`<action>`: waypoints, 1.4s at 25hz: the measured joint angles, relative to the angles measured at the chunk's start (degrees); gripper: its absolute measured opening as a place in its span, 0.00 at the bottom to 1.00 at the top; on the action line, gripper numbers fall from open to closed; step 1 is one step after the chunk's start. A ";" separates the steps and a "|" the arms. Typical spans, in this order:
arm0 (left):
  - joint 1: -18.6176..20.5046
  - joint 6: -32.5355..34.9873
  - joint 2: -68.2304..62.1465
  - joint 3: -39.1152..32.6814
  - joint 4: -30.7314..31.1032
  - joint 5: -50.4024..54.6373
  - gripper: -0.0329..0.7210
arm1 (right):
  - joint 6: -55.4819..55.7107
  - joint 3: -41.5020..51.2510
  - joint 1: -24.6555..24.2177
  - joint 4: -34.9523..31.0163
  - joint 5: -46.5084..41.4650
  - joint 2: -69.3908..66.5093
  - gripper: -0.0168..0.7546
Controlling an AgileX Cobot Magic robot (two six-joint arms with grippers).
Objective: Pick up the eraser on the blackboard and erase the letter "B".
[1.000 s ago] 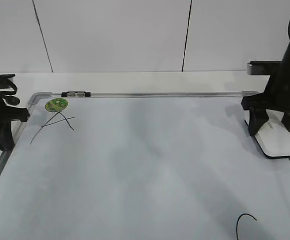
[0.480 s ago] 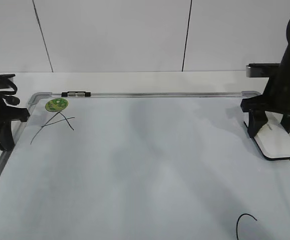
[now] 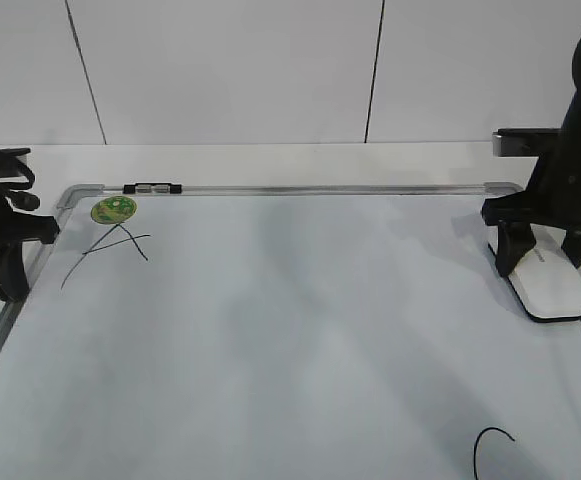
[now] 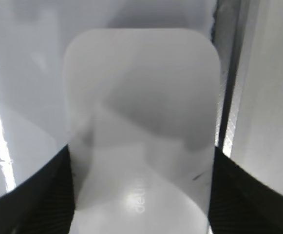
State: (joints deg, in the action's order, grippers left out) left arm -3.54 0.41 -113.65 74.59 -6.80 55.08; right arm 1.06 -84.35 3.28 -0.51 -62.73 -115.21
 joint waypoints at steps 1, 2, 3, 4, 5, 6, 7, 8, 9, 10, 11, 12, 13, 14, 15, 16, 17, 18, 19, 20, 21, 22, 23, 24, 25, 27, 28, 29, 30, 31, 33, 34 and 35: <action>0.00 0.00 0.00 0.00 0.00 0.00 0.07 | 0.00 0.00 0.00 0.00 0.00 0.00 0.71; 0.00 0.00 0.00 0.00 0.00 0.00 0.07 | 0.00 0.00 0.00 0.00 0.00 0.00 0.71; 0.00 0.00 0.00 0.00 0.00 0.00 0.07 | 0.00 0.00 0.00 0.00 0.00 0.00 0.72; 0.00 0.00 0.00 0.00 0.00 0.00 0.07 | 0.00 0.00 0.00 0.00 -0.29 0.00 0.73; 0.00 0.00 0.00 0.00 0.00 0.00 0.07 | 0.12 0.00 0.00 -0.11 -0.46 -0.15 0.75; 0.00 0.00 0.00 0.00 0.00 0.00 0.07 | 0.23 0.00 0.00 -0.20 -0.73 -0.25 0.78; 0.00 0.00 0.00 0.00 0.00 0.00 0.07 | 0.23 0.00 0.00 -0.20 -1.29 -0.25 0.81; 0.00 0.00 0.00 0.00 -0.10 0.00 0.07 | 0.23 0.00 0.00 -0.23 -1.80 -0.25 0.84; 0.00 0.00 0.00 0.00 -0.10 0.00 0.07 | 0.23 0.00 0.00 -0.35 -1.95 -0.25 0.85; 0.00 0.00 0.00 0.00 -0.10 0.00 0.07 | 0.34 0.00 0.00 -0.35 -2.22 -0.25 0.85; 0.00 0.00 0.00 0.00 -0.10 0.00 0.07 | 0.34 -0.27 0.00 -0.35 -2.76 -0.25 0.86; 0.00 0.00 0.00 0.00 -0.10 0.00 0.07 | 0.34 -1.02 0.00 -0.35 -3.69 -0.25 0.86; 0.00 0.00 0.00 0.00 -0.10 0.00 0.07 | 0.34 -1.79 0.00 -0.35 -4.59 -0.25 0.86; 0.00 0.00 0.00 0.00 -0.10 0.00 0.07 | 0.45 -2.77 0.00 -0.35 -5.34 -0.25 0.86; 0.00 0.00 0.00 0.00 -0.10 0.00 0.07 | 0.45 -3.96 0.00 -0.35 -5.88 -0.25 0.85; 0.00 0.00 0.00 0.00 -0.10 0.00 0.07 | 0.45 -5.85 0.00 -0.35 -6.28 -0.25 0.85; 0.00 0.00 0.00 0.00 -0.10 0.00 0.07 | 0.45 -7.61 0.00 -0.35 -6.55 -0.25 0.84; 0.00 0.00 0.00 0.00 -0.10 0.00 0.07 | 0.45 -9.24 0.00 -0.38 -6.58 -0.25 0.84; 0.00 0.00 0.00 0.00 -0.10 0.00 0.07 | 0.67 -10.34 0.00 -0.48 -6.66 -0.15 0.82; 0.00 0.00 0.00 0.00 -0.10 0.00 0.07 | 0.81 -11.09 0.00 -0.62 -6.66 0.19 0.81; 0.00 0.00 0.00 0.00 -0.10 0.00 0.07 | 0.93 -11.36 0.00 -0.91 -6.66 0.68 0.80; 0.00 0.00 0.00 0.00 -0.10 0.01 0.07 | 1.03 -11.47 0.00 -1.55 -6.81 1.26 0.79; 0.00 0.00 0.00 0.00 -0.10 0.01 0.07 | 1.03 -11.55 0.00 -2.12 -6.94 2.11 0.78; 0.00 0.00 0.00 0.00 -0.10 0.01 0.07 | 1.03 -11.55 0.00 -2.34 -7.07 3.05 0.78; 0.00 0.00 0.00 0.00 -0.10 0.01 0.07 | 1.12 -11.55 0.00 -2.47 -7.11 4.06 0.78; 0.00 0.00 0.00 0.00 -0.10 0.01 0.07 | 1.12 -11.55 0.00 -2.80 -7.25 5.96 0.78; 0.00 0.00 0.00 0.00 -0.10 0.01 0.08 | 1.12 -11.55 0.00 -3.03 -7.34 7.01 0.78; 0.00 0.00 0.00 0.00 -0.10 0.01 0.09 | 1.12 -11.55 0.00 -3.14 -7.34 7.88 0.78; 0.00 0.11 0.00 0.00 0.02 0.01 0.11 | 1.12 -11.55 0.00 -3.29 -7.34 9.01 0.78; 0.00 0.36 0.00 0.00 0.09 0.01 0.14 | 1.12 -11.55 0.00 -3.40 -7.48 9.78 0.78; 0.00 0.51 0.00 0.27 0.65 0.01 0.26 | 1.12 -11.55 0.00 -3.52 -7.52 11.28 0.78; 0.00 0.62 0.00 0.53 0.89 0.27 0.31 | 1.12 -11.55 0.00 -3.52 -7.52 11.72 0.78; 0.00 0.62 -0.10 0.94 1.15 0.80 0.36 | 1.15 -11.55 0.00 -3.52 -7.62 12.16 0.78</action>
State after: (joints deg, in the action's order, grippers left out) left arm -3.54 1.03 -113.75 75.52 -5.65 55.88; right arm 2.21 -95.91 3.28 -4.03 -70.34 -103.05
